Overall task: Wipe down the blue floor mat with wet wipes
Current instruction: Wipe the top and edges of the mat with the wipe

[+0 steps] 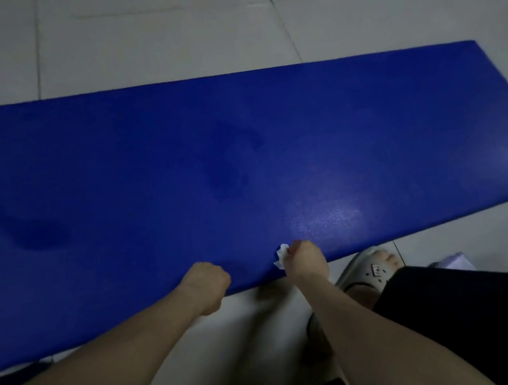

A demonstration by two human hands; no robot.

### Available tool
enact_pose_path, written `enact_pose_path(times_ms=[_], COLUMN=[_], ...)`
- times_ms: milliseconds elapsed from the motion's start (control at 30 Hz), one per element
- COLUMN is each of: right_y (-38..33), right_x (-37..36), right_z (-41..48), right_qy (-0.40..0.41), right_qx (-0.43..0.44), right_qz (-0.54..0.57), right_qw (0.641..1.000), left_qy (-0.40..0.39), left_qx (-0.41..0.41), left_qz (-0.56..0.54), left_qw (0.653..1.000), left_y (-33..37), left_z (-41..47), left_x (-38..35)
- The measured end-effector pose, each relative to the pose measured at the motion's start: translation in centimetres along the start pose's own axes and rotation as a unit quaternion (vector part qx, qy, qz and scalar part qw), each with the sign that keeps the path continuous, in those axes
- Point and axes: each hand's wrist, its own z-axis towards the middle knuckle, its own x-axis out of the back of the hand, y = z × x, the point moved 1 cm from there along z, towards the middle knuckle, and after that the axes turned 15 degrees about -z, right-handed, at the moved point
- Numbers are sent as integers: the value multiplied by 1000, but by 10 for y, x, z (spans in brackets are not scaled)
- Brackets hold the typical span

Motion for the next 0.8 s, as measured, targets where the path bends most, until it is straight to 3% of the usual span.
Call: enact_pose_path(times_ms=[100, 333, 533, 633, 800], right_y=[8, 17, 28, 41, 41], right_x=[-7, -18, 0, -5, -27], right_z=[-13, -13, 14, 21, 25], right_qy=[10, 11, 68, 102, 127], right_qx=[33, 1, -81, -112, -97], right_qz=[-43, 35, 96, 141, 170], right_qw=[999, 999, 990, 978, 972], left_qy=[-23, -5, 113, 92, 72], left_qx=[-17, -16, 134, 175, 185], left_qz=[0, -48, -204, -285, -289], left_qw=[1000, 999, 963, 938, 937], left_y=[-2, -14, -69, -94, -99], left_z=[1, -1, 18, 21, 28], left_x=[-7, -2, 42, 34, 26])
